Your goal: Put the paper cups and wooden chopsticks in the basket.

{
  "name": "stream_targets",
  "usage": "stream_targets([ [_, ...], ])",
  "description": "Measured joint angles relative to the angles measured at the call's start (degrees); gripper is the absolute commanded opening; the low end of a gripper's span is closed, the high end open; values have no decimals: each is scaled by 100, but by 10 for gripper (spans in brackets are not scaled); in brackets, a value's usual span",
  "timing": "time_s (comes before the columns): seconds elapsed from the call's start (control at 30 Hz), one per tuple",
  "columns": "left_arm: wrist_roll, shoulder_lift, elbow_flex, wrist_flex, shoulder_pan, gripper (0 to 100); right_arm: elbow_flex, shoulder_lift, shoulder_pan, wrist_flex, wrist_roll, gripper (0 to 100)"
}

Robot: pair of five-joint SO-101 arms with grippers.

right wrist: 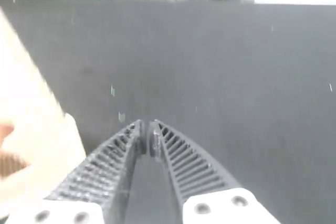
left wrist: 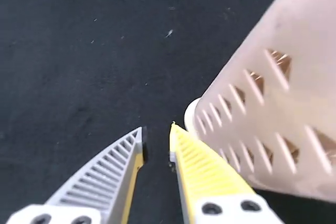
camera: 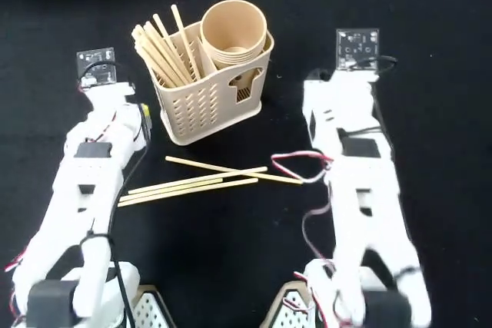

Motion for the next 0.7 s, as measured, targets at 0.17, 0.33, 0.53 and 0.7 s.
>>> stream_targets([
  [0.17, 18, 510, -44, -589, 88, 102, -202, 1451, -193, -1820, 0, 39],
  [0.33, 35, 1020, -53, -1204, 141, 102, -976, 2813, -484, -2145, 0, 39],
  [0.53, 53, 1407, -202, -1705, 141, 102, -1240, 3209, -826, -1864, 0, 39],
  [0.7, 53, 1864, -747, -1749, 123, 102, -1284, 3121, -993, -1503, 0, 38],
])
